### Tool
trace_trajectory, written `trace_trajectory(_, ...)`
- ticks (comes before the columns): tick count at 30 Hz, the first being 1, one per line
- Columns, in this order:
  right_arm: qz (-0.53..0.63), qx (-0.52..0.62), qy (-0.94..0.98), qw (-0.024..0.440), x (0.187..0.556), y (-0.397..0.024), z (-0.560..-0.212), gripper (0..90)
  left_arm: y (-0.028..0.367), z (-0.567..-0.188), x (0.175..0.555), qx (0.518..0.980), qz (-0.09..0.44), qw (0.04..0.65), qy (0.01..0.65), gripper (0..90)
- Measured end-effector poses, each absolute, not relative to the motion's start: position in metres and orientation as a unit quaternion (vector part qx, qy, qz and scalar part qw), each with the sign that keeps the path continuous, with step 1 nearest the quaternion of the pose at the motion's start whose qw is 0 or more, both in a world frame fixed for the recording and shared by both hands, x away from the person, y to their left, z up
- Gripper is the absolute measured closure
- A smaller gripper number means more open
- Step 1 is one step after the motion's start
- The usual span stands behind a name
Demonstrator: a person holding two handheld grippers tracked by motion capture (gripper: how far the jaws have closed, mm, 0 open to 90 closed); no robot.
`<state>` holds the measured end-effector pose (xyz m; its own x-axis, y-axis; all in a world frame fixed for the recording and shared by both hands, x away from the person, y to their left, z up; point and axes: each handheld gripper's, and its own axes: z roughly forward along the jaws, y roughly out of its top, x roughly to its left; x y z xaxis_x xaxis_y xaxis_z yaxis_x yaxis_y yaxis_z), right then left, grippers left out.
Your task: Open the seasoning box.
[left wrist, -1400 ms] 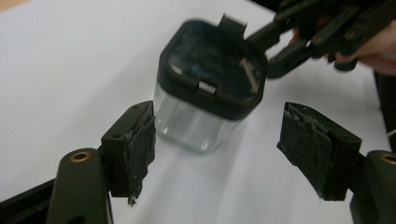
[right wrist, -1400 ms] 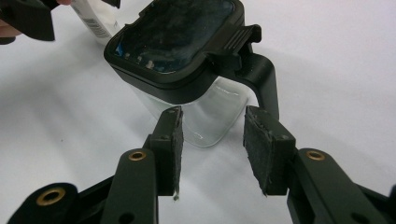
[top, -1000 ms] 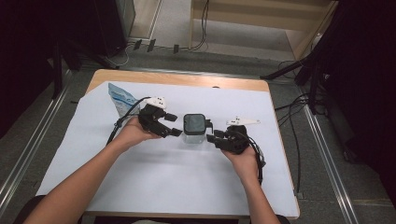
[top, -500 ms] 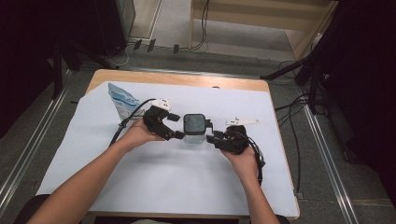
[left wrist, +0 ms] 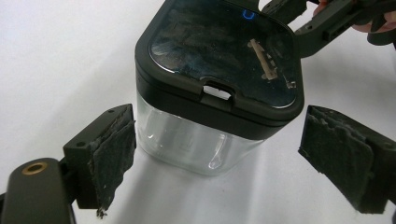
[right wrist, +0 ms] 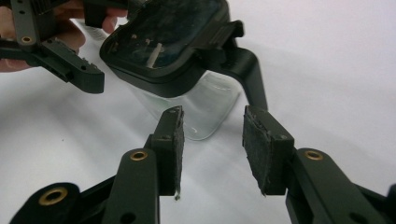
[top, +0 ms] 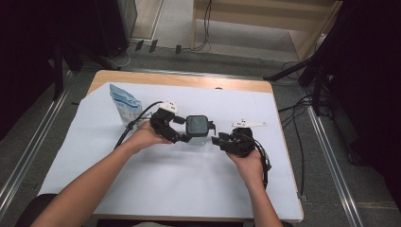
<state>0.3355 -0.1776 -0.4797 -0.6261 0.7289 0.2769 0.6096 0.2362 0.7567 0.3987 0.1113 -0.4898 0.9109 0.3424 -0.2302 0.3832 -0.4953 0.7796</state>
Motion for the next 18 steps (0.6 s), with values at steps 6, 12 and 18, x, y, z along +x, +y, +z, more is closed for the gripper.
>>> trace_trajectory(6,0.443,0.439,0.778,0.078,0.339,-0.184,-0.481,63.7,0.108,-0.491,0.4,0.862,-0.016,0.463,0.205,14.4)
trace_trajectory(12,0.44,0.449,0.774,0.079,0.344,-0.184,-0.483,72.0,0.106,-0.494,0.402,0.86,-0.016,0.465,0.209,15.2)
trace_trajectory(18,0.435,0.448,0.777,0.074,0.346,-0.181,-0.485,72.1,0.098,-0.49,0.405,0.868,-0.011,0.456,0.198,13.8)
